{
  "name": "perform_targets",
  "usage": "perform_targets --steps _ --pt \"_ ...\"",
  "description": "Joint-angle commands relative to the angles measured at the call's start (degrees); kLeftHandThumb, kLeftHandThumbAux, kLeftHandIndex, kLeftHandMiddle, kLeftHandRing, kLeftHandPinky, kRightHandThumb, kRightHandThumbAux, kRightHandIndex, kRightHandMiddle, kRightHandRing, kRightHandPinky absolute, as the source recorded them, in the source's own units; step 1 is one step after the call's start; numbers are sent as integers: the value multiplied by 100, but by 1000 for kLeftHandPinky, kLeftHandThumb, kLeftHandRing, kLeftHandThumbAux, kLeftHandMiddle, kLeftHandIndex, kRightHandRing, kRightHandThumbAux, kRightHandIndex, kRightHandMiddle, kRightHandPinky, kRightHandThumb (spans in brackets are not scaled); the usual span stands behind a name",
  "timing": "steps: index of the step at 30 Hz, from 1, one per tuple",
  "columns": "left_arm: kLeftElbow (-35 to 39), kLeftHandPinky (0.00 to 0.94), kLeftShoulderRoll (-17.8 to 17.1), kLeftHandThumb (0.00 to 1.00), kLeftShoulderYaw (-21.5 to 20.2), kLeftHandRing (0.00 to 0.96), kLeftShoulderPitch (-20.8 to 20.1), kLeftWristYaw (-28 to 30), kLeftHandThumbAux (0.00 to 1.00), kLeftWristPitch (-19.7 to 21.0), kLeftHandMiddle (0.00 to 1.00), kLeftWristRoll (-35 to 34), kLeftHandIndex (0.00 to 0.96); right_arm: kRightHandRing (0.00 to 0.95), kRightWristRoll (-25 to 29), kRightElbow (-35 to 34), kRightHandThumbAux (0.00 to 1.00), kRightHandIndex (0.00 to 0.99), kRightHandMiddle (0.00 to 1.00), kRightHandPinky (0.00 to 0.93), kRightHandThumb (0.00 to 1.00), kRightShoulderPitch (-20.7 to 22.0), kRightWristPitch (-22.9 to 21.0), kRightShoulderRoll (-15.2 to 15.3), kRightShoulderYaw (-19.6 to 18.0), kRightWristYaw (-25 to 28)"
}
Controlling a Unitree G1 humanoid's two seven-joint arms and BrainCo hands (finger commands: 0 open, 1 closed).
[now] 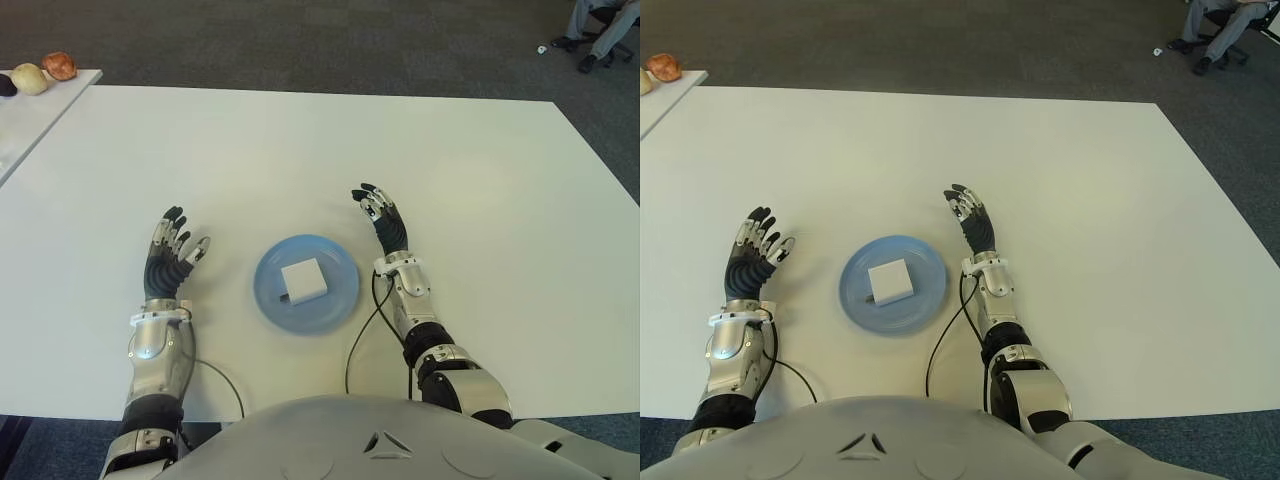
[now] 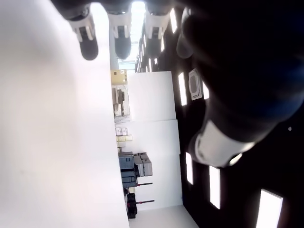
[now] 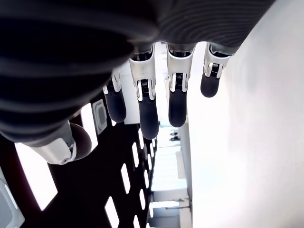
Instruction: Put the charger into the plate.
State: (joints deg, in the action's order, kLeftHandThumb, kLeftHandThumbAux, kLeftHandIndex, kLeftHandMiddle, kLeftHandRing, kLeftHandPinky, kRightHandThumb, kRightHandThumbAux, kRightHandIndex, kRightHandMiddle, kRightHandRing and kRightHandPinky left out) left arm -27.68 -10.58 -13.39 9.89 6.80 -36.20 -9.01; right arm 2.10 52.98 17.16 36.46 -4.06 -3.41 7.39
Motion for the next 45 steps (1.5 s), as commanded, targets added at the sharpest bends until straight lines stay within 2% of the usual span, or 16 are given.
perform_targets --steps 1,10,15,20,23,25,31,45 --pt "-233 19 61 0 47 0 145 54 810 180 0 78 0 207 -33 342 462 186 280 79 0 -547 -408 -36 4 -104" --pt "-120 22 144 0 169 0 48 21 833 207 0 155 0 203 -75 390 497 178 259 83 0 -520 -342 -11 33 -145" --pt "7 23 287 0 344 0 89 -101 813 98 0 410 0 184 18 310 531 167 233 72 0 -537 -340 -50 -28 -131" --pt "-294 9 417 0 524 0 -35 -306 774 5 0 755 0 145 181 148 536 133 193 59 0 -591 -427 -127 -100 -129" --pt "-974 4 350 0 593 0 -302 -512 738 -186 0 1075 0 118 280 47 545 107 165 58 0 -625 -523 -188 -146 -144" --pt "-1150 1 304 0 629 0 -377 -601 715 -250 0 1214 0 103 341 1 554 92 148 57 0 -640 -570 -210 -169 -138" --pt "-1333 0 166 0 745 0 -480 -683 654 -221 0 1416 0 53 477 -122 600 53 91 49 0 -676 -662 -281 -201 -150" --pt "-1448 0 50 0 850 0 -568 -589 611 -17 0 1333 0 26 556 -281 650 28 53 52 0 -724 -805 -348 -203 -186"
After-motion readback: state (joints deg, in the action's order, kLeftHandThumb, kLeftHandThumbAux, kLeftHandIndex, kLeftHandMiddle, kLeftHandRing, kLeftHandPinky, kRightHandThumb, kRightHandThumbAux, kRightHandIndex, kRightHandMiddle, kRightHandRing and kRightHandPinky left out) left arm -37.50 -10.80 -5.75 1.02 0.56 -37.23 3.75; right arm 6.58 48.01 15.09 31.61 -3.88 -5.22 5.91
